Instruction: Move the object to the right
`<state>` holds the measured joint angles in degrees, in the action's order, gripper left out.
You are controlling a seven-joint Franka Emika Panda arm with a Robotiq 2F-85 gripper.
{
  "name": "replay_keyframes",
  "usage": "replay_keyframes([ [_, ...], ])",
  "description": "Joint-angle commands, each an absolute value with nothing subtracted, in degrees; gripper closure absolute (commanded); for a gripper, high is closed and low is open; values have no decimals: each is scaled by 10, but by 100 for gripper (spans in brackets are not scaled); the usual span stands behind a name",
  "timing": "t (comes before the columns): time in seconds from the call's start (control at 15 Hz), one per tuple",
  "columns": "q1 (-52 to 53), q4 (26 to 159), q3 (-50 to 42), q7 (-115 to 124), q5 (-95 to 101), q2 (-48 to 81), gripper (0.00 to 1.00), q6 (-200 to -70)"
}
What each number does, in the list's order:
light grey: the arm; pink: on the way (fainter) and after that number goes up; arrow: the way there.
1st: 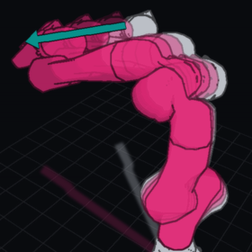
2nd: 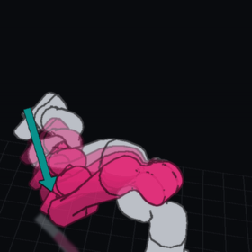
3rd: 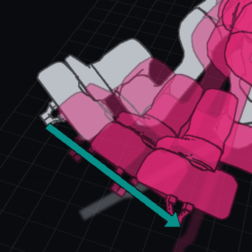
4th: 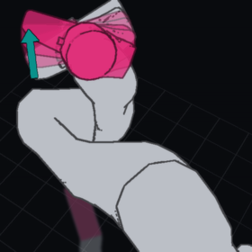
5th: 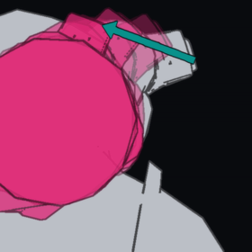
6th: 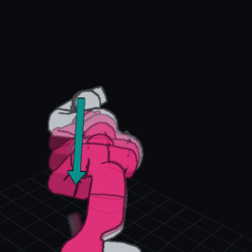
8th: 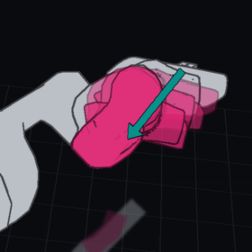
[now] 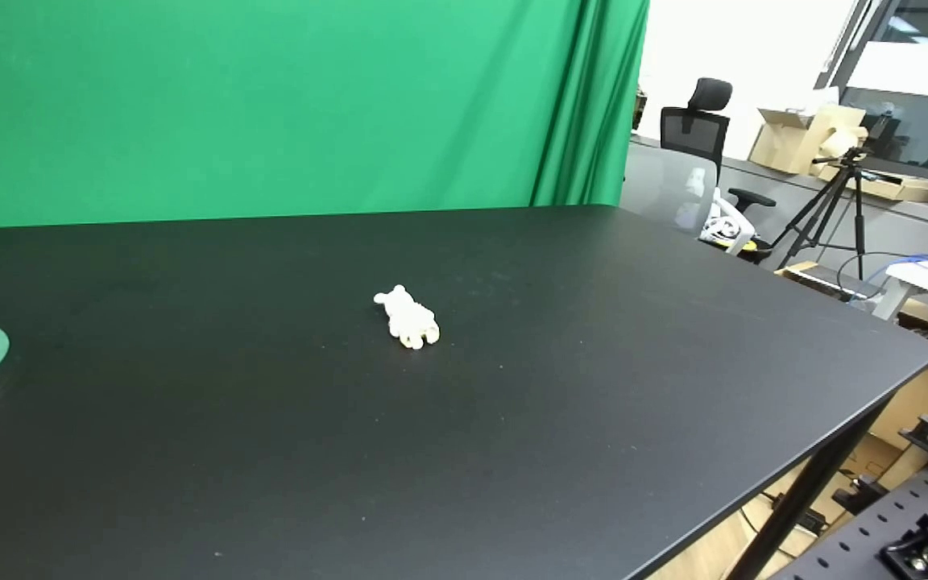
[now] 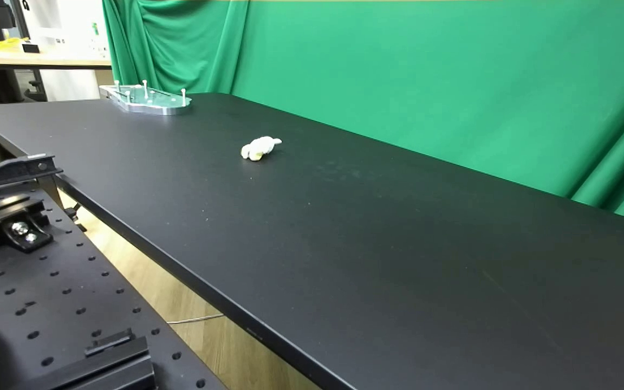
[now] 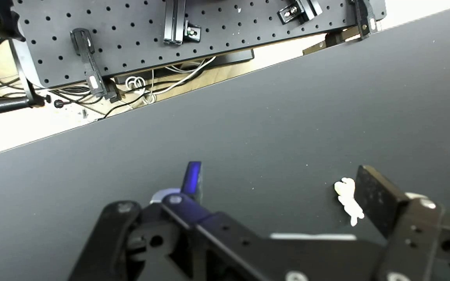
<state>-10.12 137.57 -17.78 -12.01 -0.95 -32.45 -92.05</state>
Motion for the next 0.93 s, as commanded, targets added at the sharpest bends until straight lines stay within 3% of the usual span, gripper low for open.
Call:
replay_keyframes([
  [0.0,-109,1375,-171,-125,-13,-322,0,-920],
  [0.53,-100,1405,-152,-120,-12,-319,0,-947],
  [0.87,-117,1362,-187,-120,-18,-339,0,-893],
])
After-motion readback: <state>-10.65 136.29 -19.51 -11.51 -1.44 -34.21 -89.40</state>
